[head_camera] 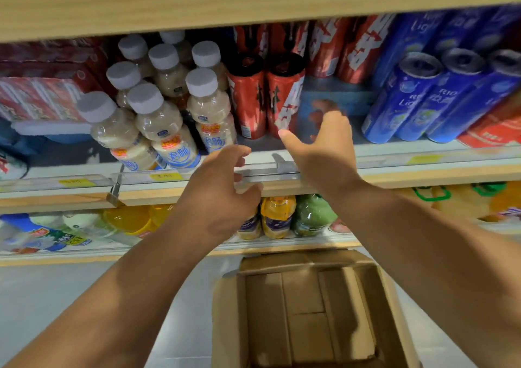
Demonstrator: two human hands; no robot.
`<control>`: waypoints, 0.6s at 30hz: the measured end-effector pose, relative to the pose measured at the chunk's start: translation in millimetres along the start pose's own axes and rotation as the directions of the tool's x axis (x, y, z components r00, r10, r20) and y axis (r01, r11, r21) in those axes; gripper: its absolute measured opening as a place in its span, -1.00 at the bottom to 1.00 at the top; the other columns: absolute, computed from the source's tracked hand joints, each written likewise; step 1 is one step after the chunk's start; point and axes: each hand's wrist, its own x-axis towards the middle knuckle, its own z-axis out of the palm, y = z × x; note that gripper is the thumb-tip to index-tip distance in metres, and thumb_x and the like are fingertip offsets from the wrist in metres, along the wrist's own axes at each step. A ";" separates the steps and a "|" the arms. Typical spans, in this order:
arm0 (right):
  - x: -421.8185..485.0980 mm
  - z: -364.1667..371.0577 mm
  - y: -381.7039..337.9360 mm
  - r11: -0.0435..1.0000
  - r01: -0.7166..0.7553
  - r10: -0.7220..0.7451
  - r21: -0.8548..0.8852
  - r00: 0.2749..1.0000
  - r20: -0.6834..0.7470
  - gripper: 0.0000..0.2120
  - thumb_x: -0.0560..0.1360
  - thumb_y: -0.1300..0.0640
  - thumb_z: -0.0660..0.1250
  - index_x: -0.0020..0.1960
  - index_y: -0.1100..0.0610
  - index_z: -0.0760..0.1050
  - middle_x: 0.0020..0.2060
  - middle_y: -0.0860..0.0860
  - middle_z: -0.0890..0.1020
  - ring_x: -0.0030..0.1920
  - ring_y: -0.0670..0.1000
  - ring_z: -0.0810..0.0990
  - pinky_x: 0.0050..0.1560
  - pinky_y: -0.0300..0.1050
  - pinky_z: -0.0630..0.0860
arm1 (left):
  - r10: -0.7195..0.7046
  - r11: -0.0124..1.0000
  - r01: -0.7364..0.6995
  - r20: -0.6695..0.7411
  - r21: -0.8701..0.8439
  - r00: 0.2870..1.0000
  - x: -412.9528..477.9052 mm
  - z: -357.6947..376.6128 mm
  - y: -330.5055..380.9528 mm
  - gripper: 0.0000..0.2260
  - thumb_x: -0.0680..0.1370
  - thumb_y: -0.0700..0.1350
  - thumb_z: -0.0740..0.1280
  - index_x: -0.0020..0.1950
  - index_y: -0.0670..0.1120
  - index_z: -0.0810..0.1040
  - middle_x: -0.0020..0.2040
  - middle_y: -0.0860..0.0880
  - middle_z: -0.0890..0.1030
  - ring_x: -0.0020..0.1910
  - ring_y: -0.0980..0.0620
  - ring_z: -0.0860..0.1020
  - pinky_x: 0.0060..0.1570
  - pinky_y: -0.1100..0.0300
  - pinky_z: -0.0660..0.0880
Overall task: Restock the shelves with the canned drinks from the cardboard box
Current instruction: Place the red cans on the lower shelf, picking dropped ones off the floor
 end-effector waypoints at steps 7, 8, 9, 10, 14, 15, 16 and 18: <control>-65.4 -70.6 38.0 0.996 -0.015 0.026 0.085 0.991 -0.135 -0.97 0.44 0.24 0.35 -0.15 0.14 0.56 -0.32 -0.08 0.56 -0.27 -0.09 0.53 -0.18 -0.29 0.42 | 0.025 0.998 -0.030 0.089 0.059 0.996 -9.5 50.2 53.7 -0.94 0.49 -0.13 0.32 -0.11 0.02 0.57 -0.24 0.11 0.59 -0.31 0.07 0.54 -0.45 0.48 0.39; -71.6 -76.7 42.5 0.993 -0.057 0.071 0.104 0.987 -0.141 -0.97 0.44 0.24 0.35 -0.15 0.15 0.56 -0.31 -0.08 0.56 -0.26 -0.08 0.54 -0.16 -0.28 0.43 | 0.023 0.997 -0.030 0.097 0.072 0.995 -10.9 55.6 60.7 -0.95 0.49 -0.11 0.32 -0.12 0.01 0.58 -0.27 0.13 0.58 -0.32 0.06 0.53 -0.48 0.50 0.39; -77.8 -82.0 46.0 0.988 -0.101 0.118 0.119 0.982 -0.145 -0.97 0.44 0.23 0.35 -0.14 0.14 0.57 -0.30 -0.08 0.57 -0.25 -0.08 0.54 -0.16 -0.29 0.43 | 0.019 0.995 -0.028 0.100 0.092 0.995 -12.1 59.4 67.1 -0.95 0.49 -0.09 0.32 -0.13 0.01 0.58 -0.29 0.14 0.56 -0.35 0.06 0.51 -0.49 0.51 0.38; -84.7 -94.0 51.2 0.980 -0.147 0.167 0.133 0.972 -0.162 -0.97 0.44 0.22 0.35 -0.14 0.13 0.56 -0.30 -0.08 0.58 -0.25 -0.08 0.55 -0.15 -0.30 0.44 | 0.024 0.993 -0.038 0.115 0.114 0.993 -12.9 67.4 76.5 -0.95 0.49 -0.06 0.32 -0.15 0.01 0.57 -0.30 0.14 0.55 -0.37 0.10 0.50 -0.50 0.52 0.38; -108.9 -144.9 65.3 0.949 -0.248 0.288 0.194 0.933 -0.215 -0.89 0.47 0.22 0.32 -0.18 0.03 0.49 -0.32 -0.08 0.57 -0.28 -0.10 0.53 -0.24 -0.33 0.42 | 0.086 0.976 -0.120 0.186 0.182 0.979 -17.8 85.8 114.4 -0.90 0.48 -0.02 0.33 -0.24 0.05 0.52 -0.30 0.12 0.55 -0.33 0.08 0.53 -0.54 0.40 0.42; -114.5 -157.8 66.8 0.936 -0.281 0.325 0.210 0.920 -0.217 -0.90 0.48 0.21 0.31 -0.17 0.03 0.49 -0.32 -0.10 0.55 -0.29 -0.12 0.51 -0.24 -0.34 0.42 | 0.114 0.967 -0.155 0.205 0.201 0.972 -19.6 88.7 125.3 -0.90 0.48 -0.01 0.33 -0.24 0.05 0.53 -0.30 0.12 0.55 -0.32 0.12 0.52 -0.56 0.33 0.39; -120.1 -170.1 68.3 0.922 -0.313 0.363 0.228 0.905 -0.224 -0.93 0.48 0.19 0.30 -0.14 0.05 0.50 -0.31 -0.11 0.55 -0.29 -0.14 0.50 -0.23 -0.33 0.42 | 0.147 0.956 -0.196 0.222 0.217 0.964 -21.3 91.3 136.6 -0.91 0.47 -0.01 0.33 -0.23 0.03 0.54 -0.30 0.12 0.55 -0.30 0.17 0.49 -0.50 0.35 0.33; -131.0 -194.1 70.2 0.903 -0.346 0.410 0.253 0.869 -0.275 -0.94 0.49 0.19 0.30 -0.08 0.09 0.54 -0.26 -0.08 0.57 -0.24 -0.13 0.50 -0.18 -0.31 0.44 | 0.206 0.938 -0.265 0.254 0.224 0.945 -25.8 98.0 161.8 -0.91 0.47 -0.03 0.34 -0.22 0.00 0.54 -0.31 0.13 0.54 -0.31 0.18 0.46 -0.35 0.36 0.28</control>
